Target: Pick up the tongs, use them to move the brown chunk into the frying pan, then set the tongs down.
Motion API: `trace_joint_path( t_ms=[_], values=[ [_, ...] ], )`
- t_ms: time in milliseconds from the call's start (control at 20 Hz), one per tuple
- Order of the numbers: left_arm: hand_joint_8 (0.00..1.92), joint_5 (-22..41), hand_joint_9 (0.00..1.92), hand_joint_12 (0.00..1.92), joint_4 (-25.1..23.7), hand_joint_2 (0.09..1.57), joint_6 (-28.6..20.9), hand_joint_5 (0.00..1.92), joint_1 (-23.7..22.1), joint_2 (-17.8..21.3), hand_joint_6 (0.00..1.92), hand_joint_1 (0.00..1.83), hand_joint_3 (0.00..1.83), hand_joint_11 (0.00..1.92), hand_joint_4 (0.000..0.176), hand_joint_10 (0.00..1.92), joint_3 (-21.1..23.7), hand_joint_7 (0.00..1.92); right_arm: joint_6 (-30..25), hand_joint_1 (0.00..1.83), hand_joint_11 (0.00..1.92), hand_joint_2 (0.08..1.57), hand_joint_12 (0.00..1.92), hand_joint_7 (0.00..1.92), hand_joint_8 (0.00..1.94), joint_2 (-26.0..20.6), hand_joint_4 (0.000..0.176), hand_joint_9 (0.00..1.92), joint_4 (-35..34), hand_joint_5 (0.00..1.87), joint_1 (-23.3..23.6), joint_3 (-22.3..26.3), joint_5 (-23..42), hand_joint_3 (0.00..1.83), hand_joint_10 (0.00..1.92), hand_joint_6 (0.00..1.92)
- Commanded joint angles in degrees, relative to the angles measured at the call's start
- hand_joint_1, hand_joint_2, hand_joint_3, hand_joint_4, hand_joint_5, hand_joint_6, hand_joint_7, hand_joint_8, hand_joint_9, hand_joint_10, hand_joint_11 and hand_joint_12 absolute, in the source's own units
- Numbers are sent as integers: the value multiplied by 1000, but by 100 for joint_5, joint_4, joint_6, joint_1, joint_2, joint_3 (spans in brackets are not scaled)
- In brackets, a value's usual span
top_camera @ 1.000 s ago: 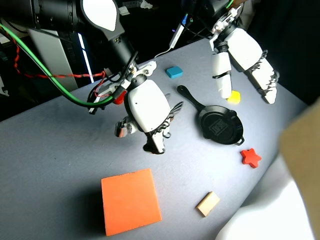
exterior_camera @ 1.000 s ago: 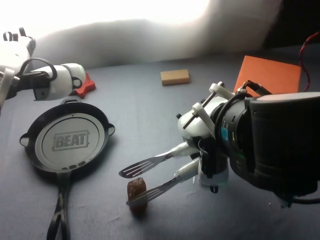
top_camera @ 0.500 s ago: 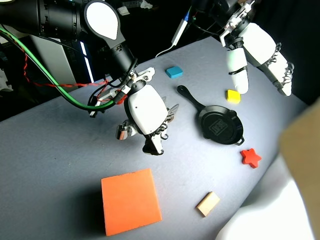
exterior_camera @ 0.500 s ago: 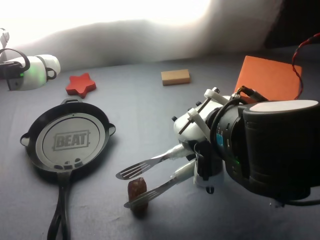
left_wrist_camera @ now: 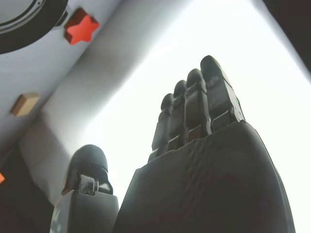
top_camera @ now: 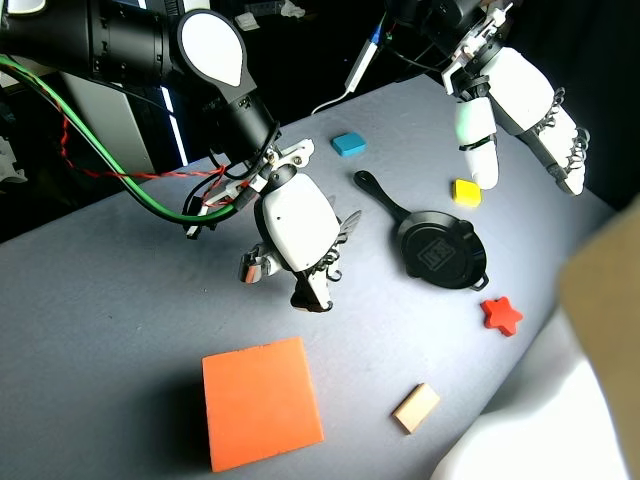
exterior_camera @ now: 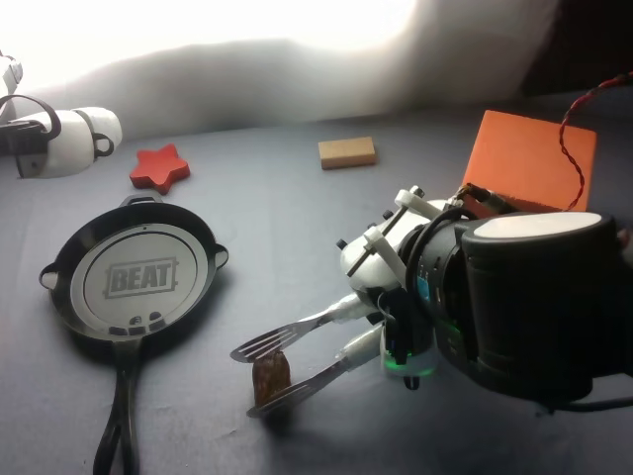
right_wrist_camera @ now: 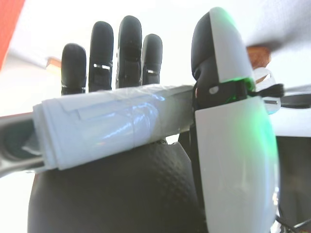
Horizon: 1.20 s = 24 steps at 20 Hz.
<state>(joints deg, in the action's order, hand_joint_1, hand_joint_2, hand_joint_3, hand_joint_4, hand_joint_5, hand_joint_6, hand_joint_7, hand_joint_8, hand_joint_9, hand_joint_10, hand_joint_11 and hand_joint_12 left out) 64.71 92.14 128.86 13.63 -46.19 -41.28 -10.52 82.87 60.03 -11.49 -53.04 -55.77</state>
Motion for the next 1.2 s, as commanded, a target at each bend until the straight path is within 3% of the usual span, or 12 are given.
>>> trace_joint_path(
  t_ms=[0, 600, 950, 1000, 1050, 1150],
  values=[
    [4, 246, 77, 308, -559, 1265, 5, 52, -52, 61, 5, 12, 0, 0, 0, 5, -4, 77, 10, 1078, 149, 1115, 1655, 854, 52, -14, 0, 506, 391, 586, 22, -23, 17, 0, 811, 547],
    [4, 246, 69, 289, -603, 1251, 6, 0, -38, 61, 0, 0, 0, 0, 0, 5, -27, 51, 22, 1062, 180, 1133, 1618, 862, 58, 66, 0, 533, 472, 615, -69, -58, 25, 5, 778, 545],
    [0, 189, 64, 295, -602, 1250, 60, 0, -20, 62, 0, 0, 0, 0, 0, 1, -12, 43, 23, 1082, 347, 1138, 1522, 1002, 54, 68, 0, 702, 538, 865, -66, -70, 44, 3, 679, 289],
    [2, 189, 67, 291, -602, 1252, 60, 0, -21, 62, 0, 0, 0, 0, 0, 3, -11, 46, 24, 1112, 395, 1159, 1524, 1033, 60, 69, 0, 735, 539, 849, -58, -70, 44, 27, 691, 995],
    [3, 189, 71, 312, -602, 1255, 60, 4, -23, 62, 1, 0, 1, 0, 0, 3, -10, 56, 24, 1112, 408, 1183, 1541, 1073, 74, 72, 0, 773, 540, 818, -51, -70, 44, 21, 712, 1184],
    [1, 189, 74, 360, -601, 1256, 60, 17, -29, 62, 4, 0, 0, 0, 0, 2, -8, 52, 25, 1112, 423, 1199, 1589, 1106, 85, 74, 0, 808, 540, 809, -47, -70, 44, 4, 754, 1232]
  ],
)
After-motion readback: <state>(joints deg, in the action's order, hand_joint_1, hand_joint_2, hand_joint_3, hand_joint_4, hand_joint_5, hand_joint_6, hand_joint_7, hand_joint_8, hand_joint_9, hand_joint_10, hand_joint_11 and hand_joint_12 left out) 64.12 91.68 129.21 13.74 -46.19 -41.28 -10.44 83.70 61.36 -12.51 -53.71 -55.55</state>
